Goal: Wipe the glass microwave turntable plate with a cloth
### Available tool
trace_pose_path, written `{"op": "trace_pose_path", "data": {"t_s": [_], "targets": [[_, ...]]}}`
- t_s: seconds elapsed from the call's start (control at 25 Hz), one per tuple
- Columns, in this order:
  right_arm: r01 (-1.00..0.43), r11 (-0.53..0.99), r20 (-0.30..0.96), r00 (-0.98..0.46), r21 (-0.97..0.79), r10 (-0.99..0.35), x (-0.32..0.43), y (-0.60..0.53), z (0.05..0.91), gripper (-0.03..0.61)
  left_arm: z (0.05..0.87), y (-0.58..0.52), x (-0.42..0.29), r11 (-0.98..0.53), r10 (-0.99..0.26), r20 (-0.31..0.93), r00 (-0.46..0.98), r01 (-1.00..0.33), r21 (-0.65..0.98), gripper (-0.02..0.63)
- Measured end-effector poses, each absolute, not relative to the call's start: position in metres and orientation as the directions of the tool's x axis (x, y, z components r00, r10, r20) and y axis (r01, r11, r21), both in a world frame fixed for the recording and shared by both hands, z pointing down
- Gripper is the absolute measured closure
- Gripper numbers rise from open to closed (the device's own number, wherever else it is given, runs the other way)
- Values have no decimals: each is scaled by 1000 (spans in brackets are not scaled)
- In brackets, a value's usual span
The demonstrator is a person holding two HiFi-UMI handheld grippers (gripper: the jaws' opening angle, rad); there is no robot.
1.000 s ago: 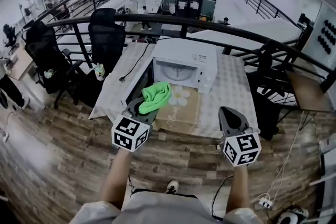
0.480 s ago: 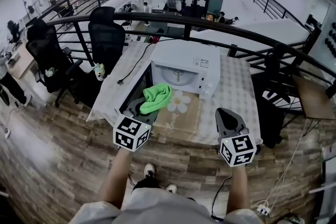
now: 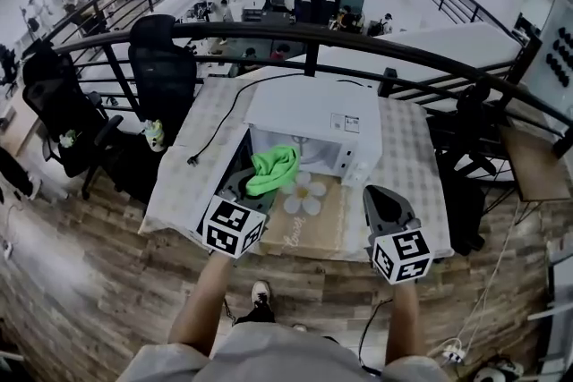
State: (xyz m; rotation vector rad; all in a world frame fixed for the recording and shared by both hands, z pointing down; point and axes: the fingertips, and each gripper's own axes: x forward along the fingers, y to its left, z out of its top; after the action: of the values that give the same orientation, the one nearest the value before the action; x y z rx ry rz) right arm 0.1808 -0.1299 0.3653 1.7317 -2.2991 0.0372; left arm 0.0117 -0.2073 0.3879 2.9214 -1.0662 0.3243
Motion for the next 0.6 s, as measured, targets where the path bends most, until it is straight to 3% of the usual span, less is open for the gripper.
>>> {"op": "trace_pose_path", "data": {"t_s": [0.4,0.6], "targets": [[-973,199,292,-158,116,-943,183,-222,400,565,433,-302,28,-799,-577,277,768,-602,5,537],[-968,248,303,-224,41,-926,192,-249,422,565,463,-319,40,-773,-594,327,735,-634,23,537]]}}
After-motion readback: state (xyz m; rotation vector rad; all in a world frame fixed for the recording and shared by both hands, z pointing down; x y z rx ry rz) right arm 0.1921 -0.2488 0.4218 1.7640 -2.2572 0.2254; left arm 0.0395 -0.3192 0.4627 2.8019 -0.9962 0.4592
